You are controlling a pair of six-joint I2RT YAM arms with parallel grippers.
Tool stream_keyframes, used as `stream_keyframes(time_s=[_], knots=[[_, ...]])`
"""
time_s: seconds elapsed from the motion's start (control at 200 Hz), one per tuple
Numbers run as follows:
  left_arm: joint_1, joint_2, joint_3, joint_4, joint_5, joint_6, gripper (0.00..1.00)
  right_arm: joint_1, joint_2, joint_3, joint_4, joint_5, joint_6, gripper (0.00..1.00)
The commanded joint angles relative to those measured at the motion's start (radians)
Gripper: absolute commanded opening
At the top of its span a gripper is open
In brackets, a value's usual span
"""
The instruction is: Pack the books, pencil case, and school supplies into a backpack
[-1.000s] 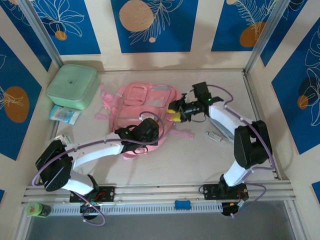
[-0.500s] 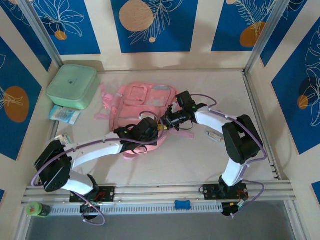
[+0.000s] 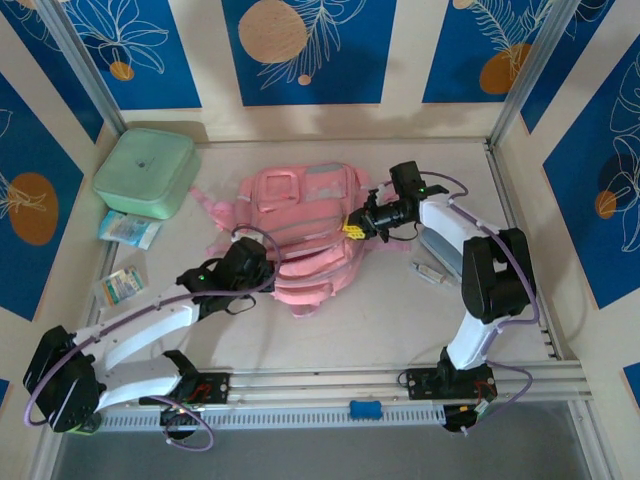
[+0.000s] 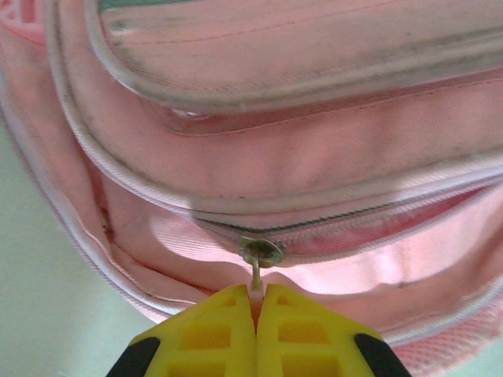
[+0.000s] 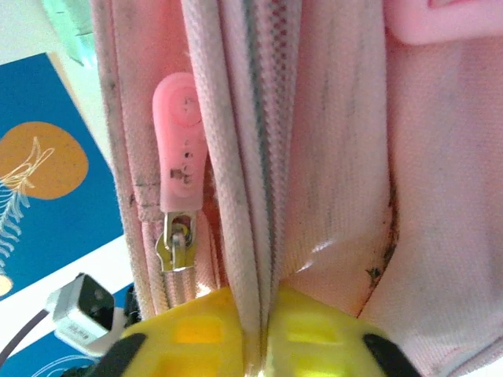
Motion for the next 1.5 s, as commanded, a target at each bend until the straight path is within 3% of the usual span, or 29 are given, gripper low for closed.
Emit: stream_keyframes(time_s=[0.0,0.18,0.435,0.52,0.765,0.875,0.965,1.201,1.351,1.496], knots=[[0.002,-0.017,-0.007,0.043,0.122,0.018,0.00,0.040,-0.109,-0.058,0.090,0.067,0.075,0.27],[-0.031,0.049,0.061,0.090,0.143,0.024,0.00,0.183,-0.214,-0.222,0.280,0.160,0.310,0.51],[-0.062,0.104,0.093,0.125,0.132,0.034,0.00,0.362,-0.195,-0.231,0.392,0.389,0.485,0.55],[-0.063,0.108,0.093,0.124,0.114,0.038,0.00,0.381,-0.154,-0.184,0.361,0.465,0.464,0.49],[-0.062,0.082,0.078,0.084,0.074,0.050,0.00,0.391,-0.127,-0.129,0.334,0.544,0.400,0.11],[-0.063,0.053,0.067,0.056,0.069,0.044,0.00,0.386,-0.158,-0.118,0.288,0.528,0.329,0.00],[-0.062,0.021,0.076,-0.045,0.022,0.002,0.00,0.363,-0.205,-0.122,0.261,0.485,0.255,0.00],[-0.045,-0.105,-0.003,-0.181,-0.106,-0.070,0.00,0.175,-0.298,-0.159,0.229,0.229,0.167,0.00],[0.063,-0.108,-0.016,-0.214,-0.123,-0.026,0.00,0.076,-0.325,-0.159,0.184,0.108,0.115,0.00],[0.254,-0.052,-0.032,-0.096,-0.011,0.051,0.00,0.043,-0.337,-0.190,0.177,0.078,0.087,0.00]])
